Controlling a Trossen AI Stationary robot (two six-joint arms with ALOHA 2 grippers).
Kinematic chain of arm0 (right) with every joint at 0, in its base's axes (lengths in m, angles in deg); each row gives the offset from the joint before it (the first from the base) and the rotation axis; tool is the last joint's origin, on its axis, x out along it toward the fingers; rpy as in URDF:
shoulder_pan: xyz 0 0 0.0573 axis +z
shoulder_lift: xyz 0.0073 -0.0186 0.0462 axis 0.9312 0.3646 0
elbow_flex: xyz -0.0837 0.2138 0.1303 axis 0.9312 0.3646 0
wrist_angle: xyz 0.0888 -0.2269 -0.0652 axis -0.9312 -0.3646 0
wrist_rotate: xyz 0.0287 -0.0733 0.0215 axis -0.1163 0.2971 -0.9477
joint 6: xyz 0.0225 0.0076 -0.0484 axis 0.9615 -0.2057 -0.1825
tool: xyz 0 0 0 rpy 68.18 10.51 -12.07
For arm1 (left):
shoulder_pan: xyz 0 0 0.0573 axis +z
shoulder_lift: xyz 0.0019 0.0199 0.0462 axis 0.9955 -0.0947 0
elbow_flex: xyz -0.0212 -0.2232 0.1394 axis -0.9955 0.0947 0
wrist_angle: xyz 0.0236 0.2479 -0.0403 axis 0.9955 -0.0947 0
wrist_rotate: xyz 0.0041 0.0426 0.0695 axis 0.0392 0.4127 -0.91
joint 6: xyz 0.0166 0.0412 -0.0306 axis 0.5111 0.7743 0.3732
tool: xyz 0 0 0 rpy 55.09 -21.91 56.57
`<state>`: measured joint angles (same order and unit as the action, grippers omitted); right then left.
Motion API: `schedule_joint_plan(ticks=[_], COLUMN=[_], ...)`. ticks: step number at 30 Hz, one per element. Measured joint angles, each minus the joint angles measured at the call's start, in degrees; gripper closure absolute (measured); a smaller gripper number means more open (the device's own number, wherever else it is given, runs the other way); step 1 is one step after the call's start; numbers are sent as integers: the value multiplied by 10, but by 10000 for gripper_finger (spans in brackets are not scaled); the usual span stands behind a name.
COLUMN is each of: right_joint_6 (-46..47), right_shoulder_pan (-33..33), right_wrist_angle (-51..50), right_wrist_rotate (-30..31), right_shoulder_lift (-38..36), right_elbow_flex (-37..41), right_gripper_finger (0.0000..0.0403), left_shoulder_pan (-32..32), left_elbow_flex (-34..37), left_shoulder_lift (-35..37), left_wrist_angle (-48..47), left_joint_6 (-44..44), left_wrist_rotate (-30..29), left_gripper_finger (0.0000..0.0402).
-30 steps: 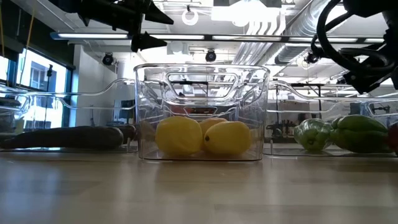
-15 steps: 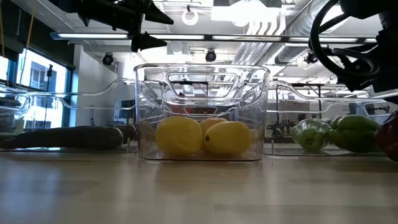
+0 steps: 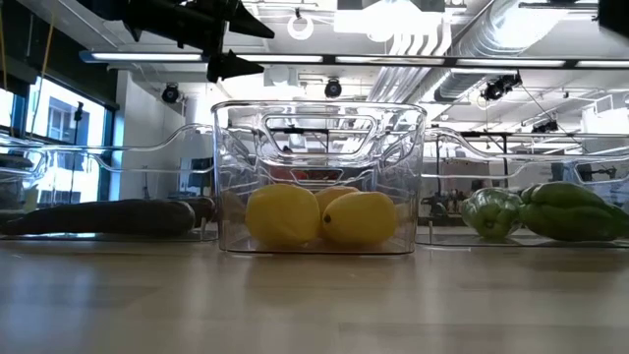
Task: Sort produce into baskets
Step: Put the red apple in the top transparent bin
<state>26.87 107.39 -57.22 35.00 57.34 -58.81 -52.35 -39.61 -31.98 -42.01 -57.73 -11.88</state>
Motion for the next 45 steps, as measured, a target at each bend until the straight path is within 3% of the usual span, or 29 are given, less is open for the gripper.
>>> schedule_joint_plan(ticks=[3,6,9,12,18,21,24,33,38,41,45], right_joint_6=[12,-6,-79,-207,-425,-420,-387,-393,-468,-464,-448], right_shoulder_pan=[-39,-120,-219,-324,-509,-582,-634,-671,-677,-691,-716], right_wrist_angle=[71,122,163,196,364,487,536,531,536,528,515], right_wrist_rotate=[13,107,223,272,242,243,243,196,176,175,95], right_shoulder_lift=[-74,-141,-181,-180,-85,-19,46,156,154,150,151], right_elbow_flex=[-1,-1,-2,-2,-1,-6,-33,-115,-128,-128,-128], right_gripper_finger=[139,139,139,131,124,122,121,119,119,118,103], left_shoulder_pan=[0,0,0,0,0,0,0,0,0,-1,-13], left_elbow_flex=[0,0,0,0,-17,-53,-86,-103,-102,-102,-102], left_shoulder_lift=[0,0,0,0,11,33,57,120,142,150,150], left_wrist_angle=[0,2,5,5,-3,1,3,-51,-125,-134,-125], left_joint_6=[0,-1,-8,-10,-62,-83,-66,-45,-87,-95,-88], left_wrist_rotate=[0,0,0,0,10,25,25,-63,-83,-83,-83], left_gripper_finger=[7,7,7,7,7,7,7,7,7,7,7])
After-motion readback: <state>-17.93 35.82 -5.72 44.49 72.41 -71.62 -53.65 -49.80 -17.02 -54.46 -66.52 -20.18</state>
